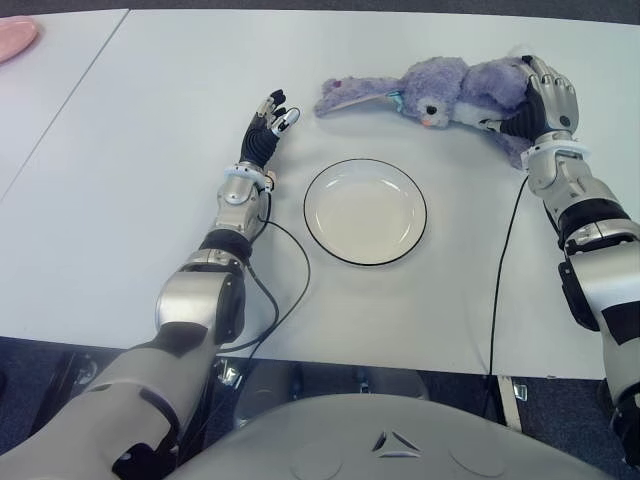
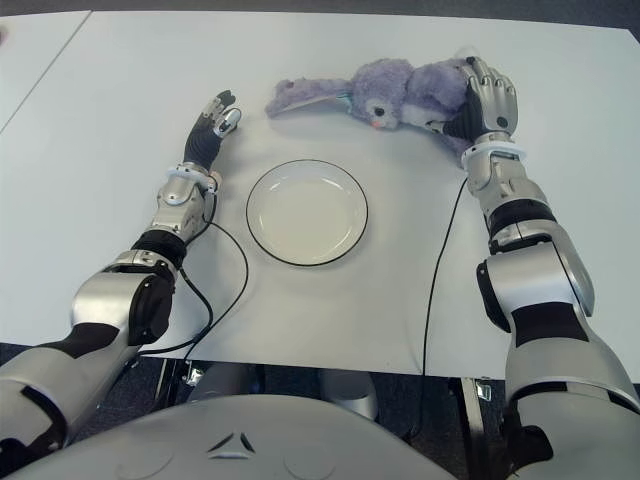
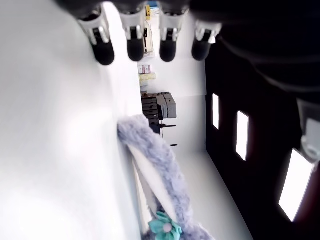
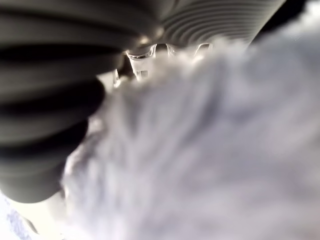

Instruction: Put the doll into the plate.

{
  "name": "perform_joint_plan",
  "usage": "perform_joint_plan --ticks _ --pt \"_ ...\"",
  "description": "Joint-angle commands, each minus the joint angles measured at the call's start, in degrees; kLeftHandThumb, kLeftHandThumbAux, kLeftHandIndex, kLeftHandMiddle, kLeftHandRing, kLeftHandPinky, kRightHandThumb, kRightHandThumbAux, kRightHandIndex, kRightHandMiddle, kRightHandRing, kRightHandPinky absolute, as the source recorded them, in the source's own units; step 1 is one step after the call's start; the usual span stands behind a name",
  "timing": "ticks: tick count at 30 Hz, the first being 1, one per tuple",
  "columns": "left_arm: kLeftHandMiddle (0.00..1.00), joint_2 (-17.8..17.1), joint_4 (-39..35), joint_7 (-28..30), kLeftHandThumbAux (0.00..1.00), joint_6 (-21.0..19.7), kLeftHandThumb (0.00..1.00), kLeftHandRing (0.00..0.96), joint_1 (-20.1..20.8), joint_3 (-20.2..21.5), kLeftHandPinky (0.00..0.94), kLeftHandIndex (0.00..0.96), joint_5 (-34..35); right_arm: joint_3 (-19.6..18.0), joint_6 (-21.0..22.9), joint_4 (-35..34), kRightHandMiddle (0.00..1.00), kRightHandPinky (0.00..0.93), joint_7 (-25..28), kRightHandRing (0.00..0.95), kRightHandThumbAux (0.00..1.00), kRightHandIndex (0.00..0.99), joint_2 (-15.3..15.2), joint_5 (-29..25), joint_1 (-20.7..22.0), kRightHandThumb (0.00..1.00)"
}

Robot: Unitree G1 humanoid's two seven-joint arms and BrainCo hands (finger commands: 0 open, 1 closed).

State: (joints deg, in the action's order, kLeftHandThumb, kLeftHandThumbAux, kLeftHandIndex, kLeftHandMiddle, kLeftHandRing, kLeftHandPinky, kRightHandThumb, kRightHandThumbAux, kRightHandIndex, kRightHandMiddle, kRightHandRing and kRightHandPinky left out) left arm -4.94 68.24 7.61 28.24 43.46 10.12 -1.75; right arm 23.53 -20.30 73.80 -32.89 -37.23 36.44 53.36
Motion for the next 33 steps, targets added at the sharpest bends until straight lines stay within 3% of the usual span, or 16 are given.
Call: perform_joint_plan --ticks 1,6,16,18,21,33 --pt "0.039 1.93 9.49 -1.92 0.402 -8.80 0.000 0.021 -14.69 -0.66 0.010 0.000 -1.48 -0.03 -0.33 3.08 0.149 0.404 3.09 0.256 0.757 0.215 3.40 -0.74 -9.28 0.176" --pt "0.044 1.81 9.43 -1.68 0.391 -8.57 0.000 0.023 -14.85 -0.75 0.008 0.001 -1.59 -1.02 0.26 3.34 0.209 0.457 3.75 0.329 0.753 0.227 5.41 -1.99 -10.17 0.210" --pt "0.046 1.68 9.33 -1.23 0.379 -8.39 0.000 0.025 -15.05 -0.45 0.012 0.007 -1.35 -4.17 0.66 3.62 0.433 0.560 6.32 0.488 0.799 0.304 8.63 -5.40 -11.12 0.256" --pt "0.048 1.68 9.32 -1.19 0.378 -8.36 0.000 0.026 -15.06 -0.38 0.013 0.010 -1.27 -4.88 0.37 3.59 0.550 0.647 7.11 0.593 0.758 0.375 8.81 -6.22 -11.32 0.510" --pt "0.051 1.69 9.31 -1.17 0.378 -8.47 0.000 0.028 -15.02 -0.30 0.015 0.013 -1.20 -5.62 0.30 3.54 0.639 0.715 7.40 0.672 0.738 0.410 9.10 -7.06 -11.57 0.630" --pt "0.057 1.79 9.38 -1.20 0.399 -9.34 0.000 0.036 -14.75 0.34 0.023 0.018 -0.61 -8.39 -1.70 2.87 0.797 0.788 6.18 0.802 0.724 0.439 9.95 -9.40 -12.05 0.692"
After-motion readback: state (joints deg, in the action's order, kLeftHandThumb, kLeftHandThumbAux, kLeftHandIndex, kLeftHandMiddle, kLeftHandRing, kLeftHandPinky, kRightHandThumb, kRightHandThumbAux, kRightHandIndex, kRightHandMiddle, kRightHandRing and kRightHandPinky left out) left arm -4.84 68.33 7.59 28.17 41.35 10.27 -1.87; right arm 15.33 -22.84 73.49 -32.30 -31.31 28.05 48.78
